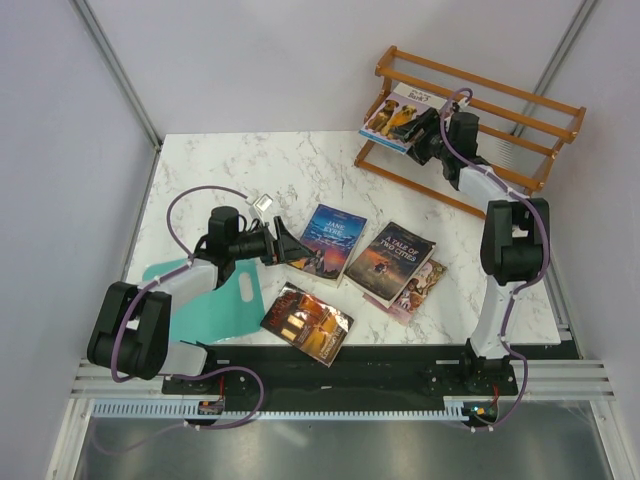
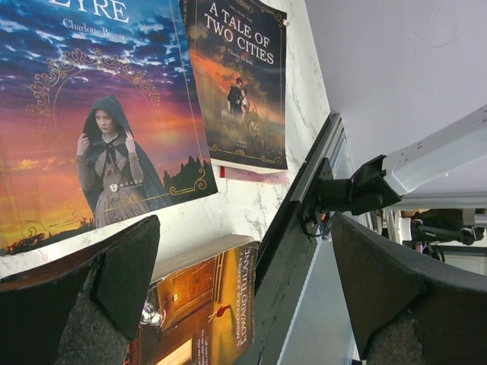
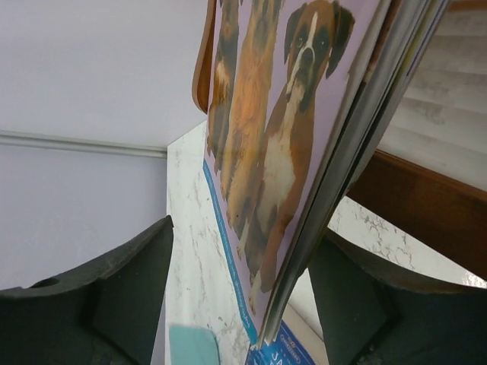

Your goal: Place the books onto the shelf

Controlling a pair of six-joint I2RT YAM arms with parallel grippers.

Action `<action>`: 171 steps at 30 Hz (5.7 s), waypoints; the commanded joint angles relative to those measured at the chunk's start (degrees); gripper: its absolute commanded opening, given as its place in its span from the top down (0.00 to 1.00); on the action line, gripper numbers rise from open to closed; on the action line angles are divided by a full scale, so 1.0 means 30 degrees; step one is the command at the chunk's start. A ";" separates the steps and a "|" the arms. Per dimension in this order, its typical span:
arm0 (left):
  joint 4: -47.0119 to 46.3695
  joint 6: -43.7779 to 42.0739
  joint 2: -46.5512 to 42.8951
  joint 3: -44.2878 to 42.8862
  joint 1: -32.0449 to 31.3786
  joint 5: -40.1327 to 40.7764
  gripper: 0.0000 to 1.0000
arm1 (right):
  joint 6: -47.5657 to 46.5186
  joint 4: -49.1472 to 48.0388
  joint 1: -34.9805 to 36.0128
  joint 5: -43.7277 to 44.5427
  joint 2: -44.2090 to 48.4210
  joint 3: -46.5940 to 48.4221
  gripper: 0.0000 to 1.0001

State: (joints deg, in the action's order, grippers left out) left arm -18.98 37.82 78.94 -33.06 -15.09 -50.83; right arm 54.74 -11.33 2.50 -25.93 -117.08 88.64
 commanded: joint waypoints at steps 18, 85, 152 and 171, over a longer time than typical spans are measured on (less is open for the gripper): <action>-0.0586 -0.0479 -0.0970 0.0883 0.0021 0.0302 0.00 | -0.0197 -0.0090 -0.0307 0.0558 0.3048 -0.2097 0.86; 0.5947 -0.1680 0.8785 -0.7261 -0.0008 0.4229 0.00 | -0.1551 -0.0637 0.7368 0.0328 0.6335 -1.3754 0.12; -1.3406 0.7453 1.0453 -0.4420 0.1164 -0.5378 0.98 | -0.1251 -0.4459 0.9537 -0.4430 0.3722 -1.0444 0.54; -2.3170 1.7413 0.9459 -0.7464 0.1574 -0.4972 0.98 | 0.0119 -0.4159 0.8804 0.1496 1.0985 -1.4720 0.02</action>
State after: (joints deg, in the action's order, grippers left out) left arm -68.03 77.58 112.09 -49.67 -10.48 -65.14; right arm 50.96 -15.81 29.12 -24.08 -89.21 47.07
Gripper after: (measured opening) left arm 0.353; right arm 0.980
